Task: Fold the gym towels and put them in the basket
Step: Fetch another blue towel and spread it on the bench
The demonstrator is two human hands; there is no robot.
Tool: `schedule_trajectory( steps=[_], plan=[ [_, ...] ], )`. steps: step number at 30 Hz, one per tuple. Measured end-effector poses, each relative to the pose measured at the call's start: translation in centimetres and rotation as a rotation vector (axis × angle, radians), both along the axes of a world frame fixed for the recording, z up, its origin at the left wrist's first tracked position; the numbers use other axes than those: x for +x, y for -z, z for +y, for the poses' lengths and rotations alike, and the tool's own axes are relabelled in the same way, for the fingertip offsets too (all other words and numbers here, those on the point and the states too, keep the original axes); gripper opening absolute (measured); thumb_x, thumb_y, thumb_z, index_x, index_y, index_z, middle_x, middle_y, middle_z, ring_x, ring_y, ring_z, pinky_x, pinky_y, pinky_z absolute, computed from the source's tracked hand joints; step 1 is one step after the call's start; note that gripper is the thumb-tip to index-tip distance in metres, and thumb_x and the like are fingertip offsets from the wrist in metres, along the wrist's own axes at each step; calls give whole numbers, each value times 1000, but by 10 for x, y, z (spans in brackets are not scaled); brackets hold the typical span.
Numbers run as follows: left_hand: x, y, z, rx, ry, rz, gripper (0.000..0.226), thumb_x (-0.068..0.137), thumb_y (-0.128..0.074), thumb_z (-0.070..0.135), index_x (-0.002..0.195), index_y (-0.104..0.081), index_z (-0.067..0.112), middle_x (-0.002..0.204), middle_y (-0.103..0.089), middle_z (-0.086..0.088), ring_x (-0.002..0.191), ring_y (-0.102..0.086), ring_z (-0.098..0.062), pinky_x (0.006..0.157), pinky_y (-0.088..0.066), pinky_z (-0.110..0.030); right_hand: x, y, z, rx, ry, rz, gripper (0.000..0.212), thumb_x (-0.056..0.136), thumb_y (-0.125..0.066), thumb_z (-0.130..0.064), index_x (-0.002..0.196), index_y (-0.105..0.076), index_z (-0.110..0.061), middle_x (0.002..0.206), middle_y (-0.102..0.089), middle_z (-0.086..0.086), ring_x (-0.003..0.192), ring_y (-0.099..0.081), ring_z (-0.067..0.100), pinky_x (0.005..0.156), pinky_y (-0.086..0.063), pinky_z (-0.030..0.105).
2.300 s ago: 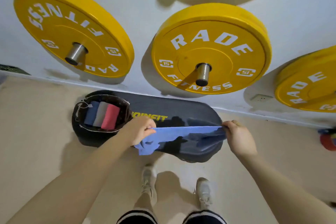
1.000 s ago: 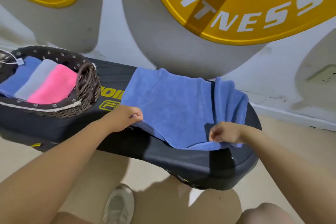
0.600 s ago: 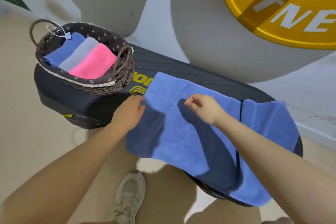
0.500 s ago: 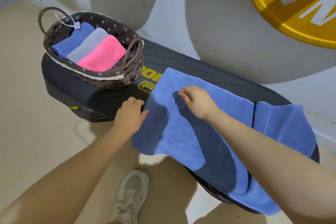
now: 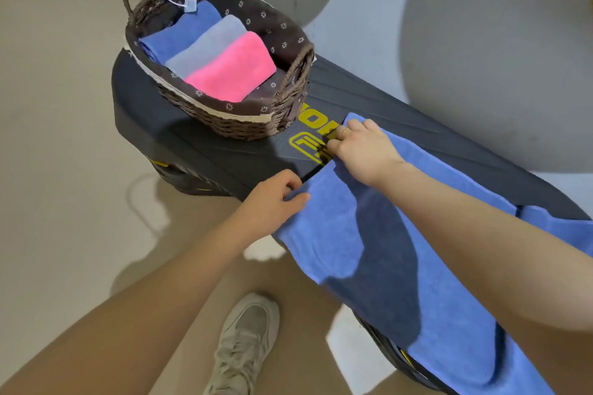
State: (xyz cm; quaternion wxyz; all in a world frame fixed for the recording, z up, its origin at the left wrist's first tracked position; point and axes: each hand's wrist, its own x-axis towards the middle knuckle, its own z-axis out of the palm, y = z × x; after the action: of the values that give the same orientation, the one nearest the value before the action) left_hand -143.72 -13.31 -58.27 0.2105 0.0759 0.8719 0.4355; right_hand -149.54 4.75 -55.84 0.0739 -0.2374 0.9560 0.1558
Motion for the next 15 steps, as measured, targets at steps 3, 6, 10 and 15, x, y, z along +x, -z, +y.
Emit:
schedule_trajectory(
  steps=[3,6,10,15],
  plan=[
    [-8,-1,-13,-11,-29,62,18,87,-61,19,84,-43,19,57,-41,2,51,-35,-11,49,-31,-16,-5,-8,5,-56,190,43,23,89,-43,-7,111,-50,-9,92,-55,10,97,-54,32,69,-31,32],
    [-18,-1,-28,-57,-70,151,23,87,-61,16,91,-38,18,64,-44,2,55,-40,-11,54,-31,-21,-14,-12,0,-204,454,61,17,88,-39,-7,105,-43,-9,74,-43,8,70,-46,32,49,-21,25],
    [-25,-4,-41,-170,-100,304,19,89,-56,16,89,-37,15,66,-41,2,64,-44,-24,60,-35,-36,-30,-12,-14,-349,583,66,10,88,-36,-4,94,-32,-11,64,-39,6,61,-42,29,46,-20,27],
    [-31,-2,-61,-441,-94,382,13,91,-51,14,93,-39,11,91,-44,-10,77,-51,-35,60,-34,-39,-32,3,-34,-531,579,-133,46,93,-35,-5,138,-26,-13,120,-54,16,100,-52,35,67,-41,38]
  ],
)
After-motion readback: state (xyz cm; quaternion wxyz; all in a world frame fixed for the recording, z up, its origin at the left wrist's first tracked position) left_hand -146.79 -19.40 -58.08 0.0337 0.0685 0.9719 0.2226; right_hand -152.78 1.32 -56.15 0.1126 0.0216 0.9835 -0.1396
